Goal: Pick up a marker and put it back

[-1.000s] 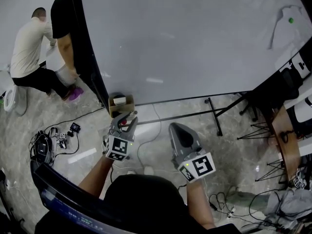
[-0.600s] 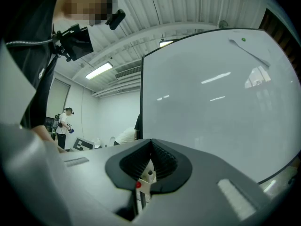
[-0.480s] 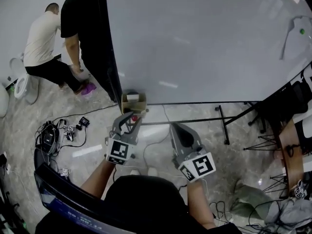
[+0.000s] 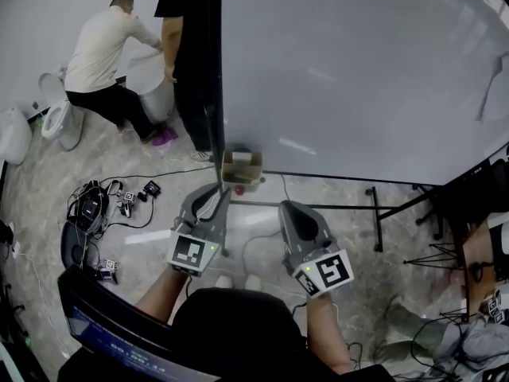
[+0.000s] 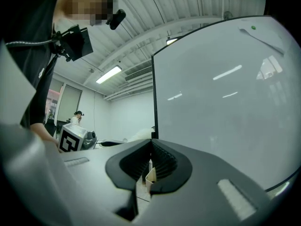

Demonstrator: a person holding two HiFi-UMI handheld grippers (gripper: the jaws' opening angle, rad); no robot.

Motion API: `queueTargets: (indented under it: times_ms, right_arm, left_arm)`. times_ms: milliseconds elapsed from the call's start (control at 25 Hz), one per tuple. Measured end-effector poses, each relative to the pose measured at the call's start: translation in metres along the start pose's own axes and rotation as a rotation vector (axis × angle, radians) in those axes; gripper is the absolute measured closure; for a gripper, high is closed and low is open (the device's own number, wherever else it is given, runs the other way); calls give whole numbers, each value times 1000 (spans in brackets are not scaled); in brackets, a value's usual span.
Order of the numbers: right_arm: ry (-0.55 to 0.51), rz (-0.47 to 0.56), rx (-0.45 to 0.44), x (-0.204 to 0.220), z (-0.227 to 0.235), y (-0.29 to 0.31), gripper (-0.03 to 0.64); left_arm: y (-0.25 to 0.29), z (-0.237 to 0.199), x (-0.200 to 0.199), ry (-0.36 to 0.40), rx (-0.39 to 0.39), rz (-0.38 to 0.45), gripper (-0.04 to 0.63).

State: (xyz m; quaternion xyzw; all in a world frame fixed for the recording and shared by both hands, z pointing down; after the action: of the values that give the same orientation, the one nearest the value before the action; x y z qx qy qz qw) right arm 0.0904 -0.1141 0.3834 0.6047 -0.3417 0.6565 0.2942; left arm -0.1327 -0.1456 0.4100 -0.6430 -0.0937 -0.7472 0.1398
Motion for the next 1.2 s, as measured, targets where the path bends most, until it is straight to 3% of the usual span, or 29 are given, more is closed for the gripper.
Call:
queueTargets:
  times_ms: [560,1200]
  right_arm:
    - [-25,7,-42,0,-17,6,609]
    - [-44,6,1,-6,-27,-10,609]
  left_arm:
    - [-48,-26,-14,-56,-116,28,592]
    - [-56,-16,-17,-73,-87,48,592]
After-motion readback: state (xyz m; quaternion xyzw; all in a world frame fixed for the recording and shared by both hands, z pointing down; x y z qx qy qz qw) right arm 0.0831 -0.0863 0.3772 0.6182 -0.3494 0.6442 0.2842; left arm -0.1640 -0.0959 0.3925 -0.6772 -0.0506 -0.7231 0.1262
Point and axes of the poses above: the fingertips, and each gripper's own axes: y forward along the fingers, z to its right, x out of its underside, the point moved 9 cm from there along -y, backward along the fingers, and after that the axes turned 13 degrees about -x, right-handed, at the moved point
